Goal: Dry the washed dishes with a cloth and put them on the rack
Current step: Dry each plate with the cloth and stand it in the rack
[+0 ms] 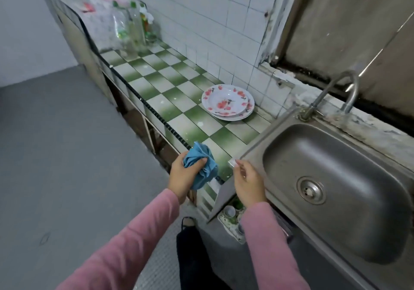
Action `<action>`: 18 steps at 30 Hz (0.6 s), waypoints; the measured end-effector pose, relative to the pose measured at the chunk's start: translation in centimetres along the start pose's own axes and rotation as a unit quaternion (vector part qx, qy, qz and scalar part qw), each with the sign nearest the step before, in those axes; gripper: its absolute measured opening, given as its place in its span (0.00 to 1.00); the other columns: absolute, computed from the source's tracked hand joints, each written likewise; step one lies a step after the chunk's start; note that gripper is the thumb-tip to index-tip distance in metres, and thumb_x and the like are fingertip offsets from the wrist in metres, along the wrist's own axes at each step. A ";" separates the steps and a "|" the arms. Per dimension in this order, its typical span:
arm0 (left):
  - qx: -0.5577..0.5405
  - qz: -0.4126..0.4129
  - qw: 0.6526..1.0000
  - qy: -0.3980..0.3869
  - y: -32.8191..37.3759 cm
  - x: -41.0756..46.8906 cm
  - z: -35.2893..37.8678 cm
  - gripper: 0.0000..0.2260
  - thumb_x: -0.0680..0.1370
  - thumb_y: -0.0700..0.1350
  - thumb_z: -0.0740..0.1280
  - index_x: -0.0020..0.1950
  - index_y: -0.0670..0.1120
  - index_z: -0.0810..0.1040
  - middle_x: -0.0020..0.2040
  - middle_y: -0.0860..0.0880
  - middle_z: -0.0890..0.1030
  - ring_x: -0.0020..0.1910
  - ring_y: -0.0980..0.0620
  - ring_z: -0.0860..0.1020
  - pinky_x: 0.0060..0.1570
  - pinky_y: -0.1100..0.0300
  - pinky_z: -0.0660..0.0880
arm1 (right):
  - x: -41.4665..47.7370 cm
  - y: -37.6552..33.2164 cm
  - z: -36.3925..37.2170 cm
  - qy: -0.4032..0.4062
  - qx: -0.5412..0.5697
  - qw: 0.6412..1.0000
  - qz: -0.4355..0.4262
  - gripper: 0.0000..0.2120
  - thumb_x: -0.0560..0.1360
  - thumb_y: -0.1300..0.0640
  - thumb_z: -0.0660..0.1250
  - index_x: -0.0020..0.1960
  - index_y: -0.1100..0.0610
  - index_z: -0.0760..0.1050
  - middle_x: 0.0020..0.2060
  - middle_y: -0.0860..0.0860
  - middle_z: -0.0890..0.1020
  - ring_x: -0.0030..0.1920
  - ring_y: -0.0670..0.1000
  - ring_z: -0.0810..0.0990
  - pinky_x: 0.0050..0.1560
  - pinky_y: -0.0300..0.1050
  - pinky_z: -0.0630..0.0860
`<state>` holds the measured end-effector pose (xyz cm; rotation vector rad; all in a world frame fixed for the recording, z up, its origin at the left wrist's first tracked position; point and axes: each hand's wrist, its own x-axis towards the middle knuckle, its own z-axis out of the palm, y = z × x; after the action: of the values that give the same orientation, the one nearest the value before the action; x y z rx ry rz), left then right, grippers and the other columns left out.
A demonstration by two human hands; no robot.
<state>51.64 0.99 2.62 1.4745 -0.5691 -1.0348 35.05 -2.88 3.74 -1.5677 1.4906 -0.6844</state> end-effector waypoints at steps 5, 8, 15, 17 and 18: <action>0.011 0.009 1.000 -0.008 1.7 8.3 -0.3 0.09 0.75 0.37 0.72 0.52 0.45 0.79 0.49 0.45 0.83 0.47 0.48 0.81 0.50 0.57 0.79 | 7.0 -2.1 3.5 -0.001 0.021 1.000 0.020 0.14 0.83 0.57 0.59 0.66 0.55 0.75 0.61 0.50 0.78 0.61 0.49 0.76 0.61 0.41 0.71; 0.018 0.009 1.000 -0.023 3.4 13.4 0.1 0.10 0.76 0.36 0.71 0.55 0.43 0.78 0.48 0.47 0.83 0.44 0.52 0.81 0.43 0.64 0.78 | 12.4 -3.8 4.9 0.027 0.054 0.997 0.055 0.13 0.82 0.57 0.60 0.65 0.55 0.76 0.57 0.49 0.78 0.58 0.47 0.75 0.58 0.39 0.69; 0.031 -0.020 0.998 -0.044 6.3 23.5 0.3 0.10 0.76 0.38 0.71 0.56 0.43 0.77 0.48 0.48 0.83 0.44 0.50 0.81 0.40 0.66 0.79 | 23.4 -5.0 7.4 0.062 0.141 0.971 0.184 0.11 0.81 0.58 0.60 0.61 0.55 0.76 0.57 0.52 0.79 0.57 0.53 0.77 0.54 0.45 0.71; 0.029 -0.031 0.998 -0.044 6.8 26.0 0.5 0.13 0.76 0.39 0.72 0.60 0.41 0.76 0.52 0.45 0.83 0.47 0.48 0.82 0.45 0.61 0.80 | 25.6 -4.4 7.8 0.085 0.173 0.955 0.225 0.09 0.80 0.58 0.61 0.58 0.55 0.76 0.56 0.53 0.80 0.56 0.54 0.79 0.56 0.49 0.74; 0.030 -0.035 0.998 -0.045 6.9 27.1 0.6 0.15 0.76 0.39 0.72 0.61 0.41 0.76 0.53 0.45 0.83 0.48 0.47 0.82 0.47 0.59 0.80 | 26.5 -4.0 8.1 0.093 0.195 0.946 0.243 0.09 0.79 0.58 0.61 0.57 0.55 0.76 0.55 0.54 0.80 0.55 0.54 0.79 0.57 0.51 0.76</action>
<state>65.81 -23.09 1.80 1.5159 -0.6211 -1.1531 47.64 -27.37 -1.11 -0.8099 1.6718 -0.7862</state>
